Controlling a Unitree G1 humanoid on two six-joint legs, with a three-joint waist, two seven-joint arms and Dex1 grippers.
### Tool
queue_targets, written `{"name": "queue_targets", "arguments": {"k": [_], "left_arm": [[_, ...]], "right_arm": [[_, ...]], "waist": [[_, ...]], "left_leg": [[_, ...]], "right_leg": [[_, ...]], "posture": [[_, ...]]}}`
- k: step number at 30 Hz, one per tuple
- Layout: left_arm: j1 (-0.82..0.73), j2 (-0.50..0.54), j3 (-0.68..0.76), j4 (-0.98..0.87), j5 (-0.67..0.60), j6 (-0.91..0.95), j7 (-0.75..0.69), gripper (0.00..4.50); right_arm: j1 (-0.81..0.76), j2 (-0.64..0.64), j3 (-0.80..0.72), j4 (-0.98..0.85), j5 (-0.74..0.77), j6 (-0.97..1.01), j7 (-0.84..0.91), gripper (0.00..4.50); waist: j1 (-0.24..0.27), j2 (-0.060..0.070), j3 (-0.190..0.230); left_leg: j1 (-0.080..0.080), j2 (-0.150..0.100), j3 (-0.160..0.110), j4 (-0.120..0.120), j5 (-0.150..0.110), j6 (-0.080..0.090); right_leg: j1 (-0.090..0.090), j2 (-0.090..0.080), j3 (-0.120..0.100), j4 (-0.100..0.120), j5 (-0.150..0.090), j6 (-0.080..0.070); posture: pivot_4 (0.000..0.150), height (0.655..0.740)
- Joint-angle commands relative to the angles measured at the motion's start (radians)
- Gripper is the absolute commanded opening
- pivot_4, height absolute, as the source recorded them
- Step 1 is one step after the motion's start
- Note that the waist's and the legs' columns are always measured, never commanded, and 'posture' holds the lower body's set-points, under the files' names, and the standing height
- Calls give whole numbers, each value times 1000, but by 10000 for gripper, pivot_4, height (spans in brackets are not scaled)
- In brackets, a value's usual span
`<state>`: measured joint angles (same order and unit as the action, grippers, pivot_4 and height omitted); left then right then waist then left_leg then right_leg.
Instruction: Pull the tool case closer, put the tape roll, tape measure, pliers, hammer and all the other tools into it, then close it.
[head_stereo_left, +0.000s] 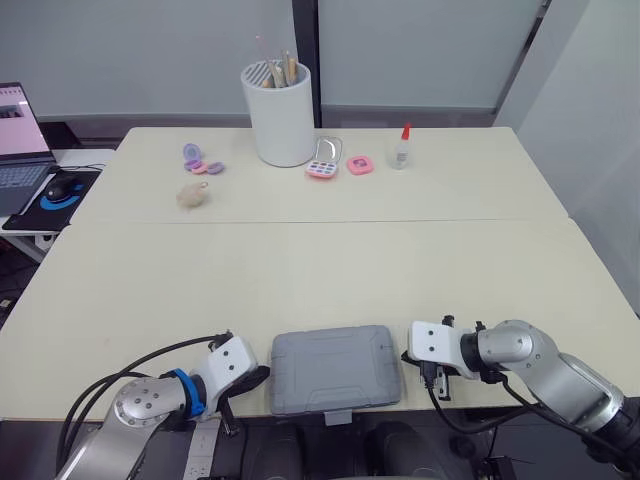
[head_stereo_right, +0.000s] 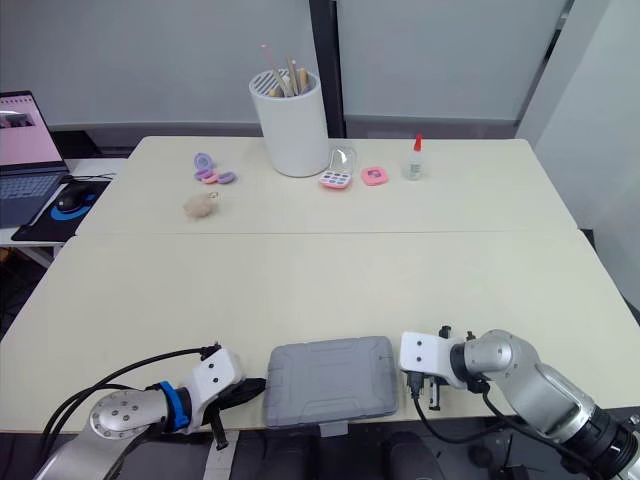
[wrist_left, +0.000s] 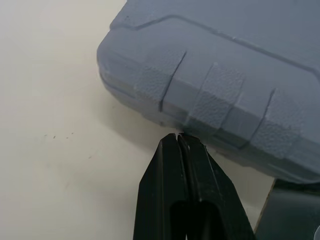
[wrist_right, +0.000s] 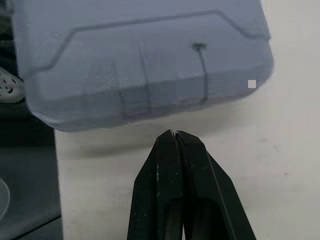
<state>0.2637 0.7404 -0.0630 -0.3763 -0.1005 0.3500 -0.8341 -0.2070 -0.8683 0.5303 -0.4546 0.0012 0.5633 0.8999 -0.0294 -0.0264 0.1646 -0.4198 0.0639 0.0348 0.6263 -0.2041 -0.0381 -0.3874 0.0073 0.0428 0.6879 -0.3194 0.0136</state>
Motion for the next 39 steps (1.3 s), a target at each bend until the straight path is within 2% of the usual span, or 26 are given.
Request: {"name": "queue_targets", "arguments": {"k": [1,17,21,25,29,33,39], "left_arm": [[-36,-31,-45,-31,18,3,29,0],[-78,-33,-56,4,30,-2,21,0],[-87,-14,7,44,16,-46,18,0],[-82,23,136,91,-53,-117,-24,0],[-84,80,315,142,-173,-147,-110,8688],[-119,146,461,222,-266,-118,-174,21845],[-202,183,531,310,-316,-103,-192,42517]], "right_arm": [[17,22,1,-71,-13,46,-2,101],[17,59,-30,-32,-60,78,-7,101],[21,18,-68,15,-67,31,3,101],[16,-51,-164,92,-49,-83,28,101],[12,-99,-336,203,85,-235,131,7886],[-31,-105,-493,284,234,-261,226,16842],[-138,-93,-585,407,318,-240,268,32550]], "waist": [[0,0,0],[2,-1,0],[2,-1,0],[2,-1,0],[2,-1,0],[-2,-2,1],[-2,-2,1]], "left_leg": [[0,0,0,0,0,0],[0,-1,0,1,0,0],[1,-1,0,2,0,0],[1,-1,0,2,0,0],[2,-1,0,2,0,0],[2,0,1,2,0,0],[3,0,1,2,0,0]], "right_leg": [[0,0,0,0,0,0],[1,0,0,1,1,1],[1,0,0,2,1,1],[1,0,0,2,1,0],[1,0,0,2,1,0],[1,0,0,2,3,-4],[2,0,0,3,3,-5]], "posture": [[1500,7400],[1500,7400],[1500,7400],[1500,7400],[1500,7400],[1500,7400],[1500,7400]]}}
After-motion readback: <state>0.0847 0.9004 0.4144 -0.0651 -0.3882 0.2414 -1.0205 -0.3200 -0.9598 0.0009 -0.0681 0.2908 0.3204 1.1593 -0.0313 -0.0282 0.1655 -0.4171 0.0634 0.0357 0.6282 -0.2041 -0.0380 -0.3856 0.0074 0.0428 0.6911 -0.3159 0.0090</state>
